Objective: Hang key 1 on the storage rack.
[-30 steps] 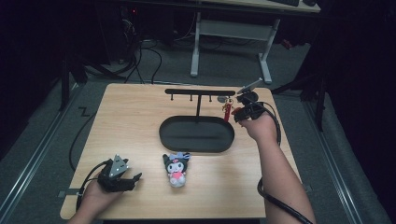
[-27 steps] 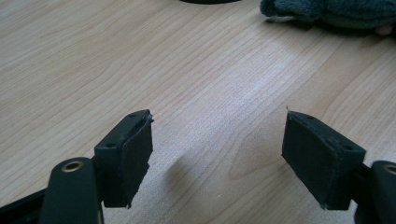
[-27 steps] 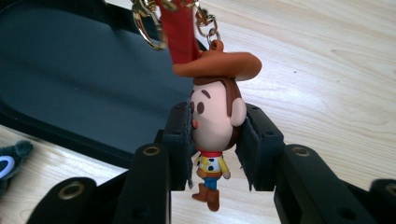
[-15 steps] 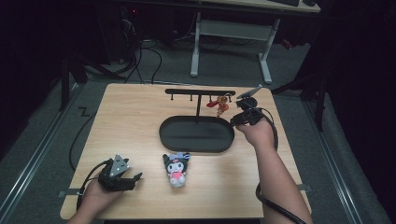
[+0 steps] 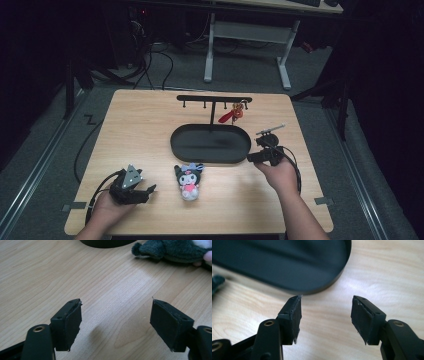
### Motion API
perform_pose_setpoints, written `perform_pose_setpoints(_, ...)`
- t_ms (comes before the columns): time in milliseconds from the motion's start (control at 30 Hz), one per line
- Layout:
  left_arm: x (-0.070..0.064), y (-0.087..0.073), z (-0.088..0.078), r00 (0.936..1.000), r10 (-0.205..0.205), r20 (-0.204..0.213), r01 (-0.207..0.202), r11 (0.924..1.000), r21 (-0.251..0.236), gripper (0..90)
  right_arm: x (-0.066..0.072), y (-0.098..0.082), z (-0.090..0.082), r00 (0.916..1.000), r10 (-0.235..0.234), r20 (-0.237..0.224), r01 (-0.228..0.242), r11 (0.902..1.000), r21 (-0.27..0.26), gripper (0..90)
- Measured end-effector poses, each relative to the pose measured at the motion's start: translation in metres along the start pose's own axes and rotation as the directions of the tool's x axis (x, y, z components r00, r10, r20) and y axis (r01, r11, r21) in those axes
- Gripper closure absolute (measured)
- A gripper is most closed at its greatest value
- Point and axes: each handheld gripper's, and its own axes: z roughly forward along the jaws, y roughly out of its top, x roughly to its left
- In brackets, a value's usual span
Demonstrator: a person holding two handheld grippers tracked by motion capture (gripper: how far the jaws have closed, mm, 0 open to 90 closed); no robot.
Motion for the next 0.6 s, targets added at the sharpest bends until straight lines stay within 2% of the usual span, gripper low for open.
perform_pose_setpoints(200, -0.001, -0.001, -0.003, 0.9997, -0.023, -0.004, 0.023, 0.9996, -0.013, 25.8, -0.002, -0.039, 0.001, 1.0, 0.006, -0.003, -0.007, 0.9939, -0.11, 41.7)
perform_pose_setpoints(300, 0.0, -0.002, -0.005, 0.9992, -0.039, -0.003, 0.039, 0.999, -0.021, 26.0, -0.004, -0.06, 0.002, 0.9989, 0.025, -0.039, -0.032, 0.985, -0.17, 41.4)
perform_pose_setpoints(433, 0.001, 0.001, -0.005, 0.9969, -0.075, -0.023, 0.074, 0.9962, -0.044, 26.2, -0.005, -0.089, 0.003, 0.9927, 0.06, -0.105, -0.084, 0.9645, -0.25, 41.6)
perform_pose_setpoints(533, -0.001, 0.004, -0.003, 0.9943, -0.097, -0.046, 0.095, 0.9944, -0.048, 26.0, -0.005, -0.11, 0.007, 0.992, 0.062, -0.11, -0.094, 0.9434, -0.318, 42.8)
perform_pose_setpoints(600, -0.004, 0.008, 0.0, 0.9899, -0.131, -0.054, 0.128, 0.9903, -0.055, 26.1, -0.005, -0.12, 0.008, 0.9934, 0.06, -0.098, -0.091, 0.9334, -0.347, 43.9)
